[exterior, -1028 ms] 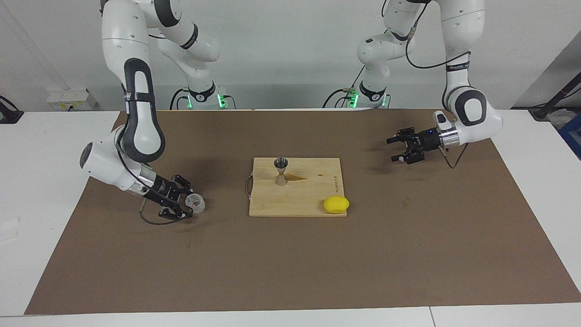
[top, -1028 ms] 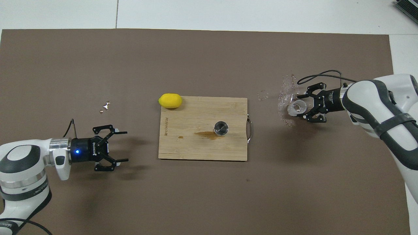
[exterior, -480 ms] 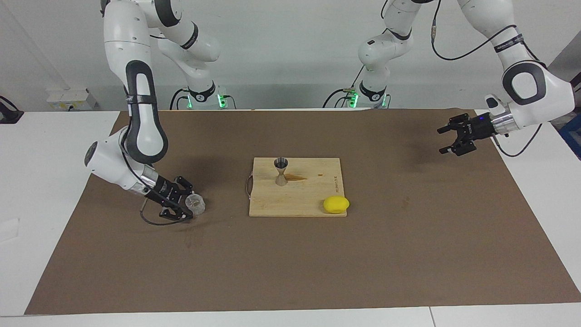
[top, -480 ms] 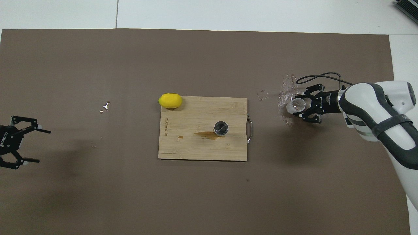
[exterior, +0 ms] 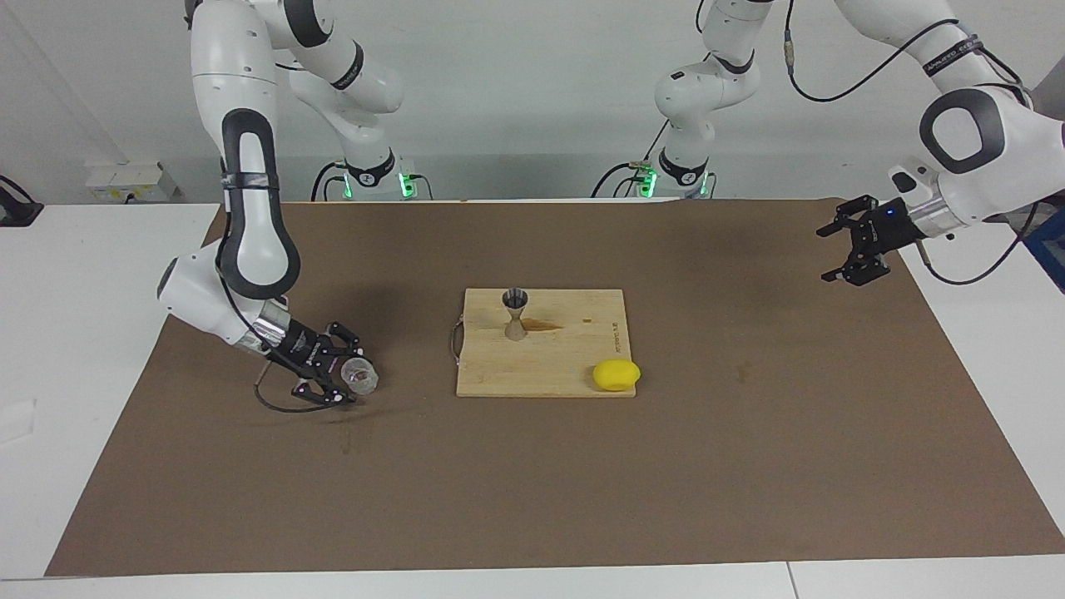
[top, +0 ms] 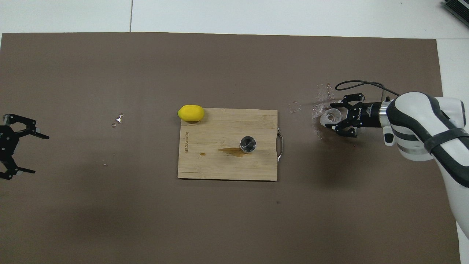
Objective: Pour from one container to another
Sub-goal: 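Withdraw the left gripper while the right gripper grasps the clear glass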
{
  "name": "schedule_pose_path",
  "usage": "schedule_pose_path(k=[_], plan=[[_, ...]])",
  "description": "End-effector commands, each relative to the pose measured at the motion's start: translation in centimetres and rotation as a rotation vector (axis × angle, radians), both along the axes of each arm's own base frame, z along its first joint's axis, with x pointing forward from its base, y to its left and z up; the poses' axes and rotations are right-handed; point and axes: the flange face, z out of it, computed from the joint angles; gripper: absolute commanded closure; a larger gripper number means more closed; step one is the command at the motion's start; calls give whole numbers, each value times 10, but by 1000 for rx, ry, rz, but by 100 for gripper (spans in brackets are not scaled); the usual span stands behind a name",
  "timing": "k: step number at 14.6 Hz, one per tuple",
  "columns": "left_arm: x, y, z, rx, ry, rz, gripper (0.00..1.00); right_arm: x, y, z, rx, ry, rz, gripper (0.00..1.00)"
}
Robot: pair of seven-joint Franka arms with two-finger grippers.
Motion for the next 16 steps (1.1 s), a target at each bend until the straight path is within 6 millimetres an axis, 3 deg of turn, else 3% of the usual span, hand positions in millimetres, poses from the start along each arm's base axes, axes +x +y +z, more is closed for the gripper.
schedule_pose_path(k=[1, 2, 4, 6, 7, 8, 9, 10, 11, 13, 16], plan=[[-3, -15, 25, 57, 40, 59, 0, -20, -2, -2, -12, -18, -76, 20], [-2, -24, 28, 74, 63, 95, 0, -20, 6, 0, -9, -28, -62, 23], [-8, -37, 64, 145, 41, 163, 0, -21, 7, -1, -10, -33, -56, 30], [-29, -58, 108, 252, 2, 260, 0, -21, 7, 0, 5, -34, -74, 36], [-35, -61, 116, 268, 8, 314, 0, -22, 8, 1, 12, -38, -77, 43], [-36, -60, 118, 276, 20, 354, 0, -22, 9, 2, 14, -45, -74, 51], [-36, -59, 118, 286, 32, 404, 0, -22, 9, 4, 13, -49, -71, 71], [-38, -58, 119, 298, 56, 462, 0, -21, 10, 8, 10, -63, -59, 84], [-42, -57, 123, 308, 71, 510, 0, -21, 14, 11, 8, -72, -49, 90], [-45, -52, 126, 335, 98, 620, 0, -19, 28, 23, -1, -93, -21, 96], [-48, -54, 136, 458, 165, 1012, 0, -19, 53, 46, -28, -125, 42, 96]])
